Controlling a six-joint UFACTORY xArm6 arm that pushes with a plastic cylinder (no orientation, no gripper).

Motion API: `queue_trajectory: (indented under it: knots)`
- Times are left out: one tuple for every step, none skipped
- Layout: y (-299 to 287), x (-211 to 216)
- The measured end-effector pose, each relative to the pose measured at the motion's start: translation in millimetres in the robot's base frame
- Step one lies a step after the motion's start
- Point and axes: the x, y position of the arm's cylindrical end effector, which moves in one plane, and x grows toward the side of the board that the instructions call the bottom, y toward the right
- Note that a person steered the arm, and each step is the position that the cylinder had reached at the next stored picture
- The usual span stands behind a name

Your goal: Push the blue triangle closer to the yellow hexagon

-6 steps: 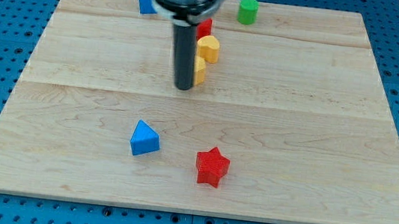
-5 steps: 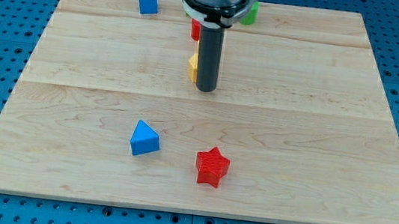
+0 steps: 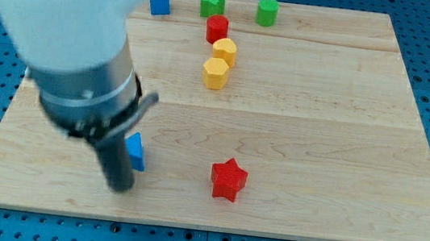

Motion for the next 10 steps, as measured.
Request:
queue_trajectory:
  knots:
    - [71.9, -57.8]
    - [99.8, -90.3]
    - [81.7, -44.1]
    - [-13.5, -6.6]
    - [-40.3, -18.6]
    - [45.8, -65.7]
    - [116.3, -75.1]
    - [117.1, -78.4]
    - [133.5, -68.1]
    - [209.4, -33.6]
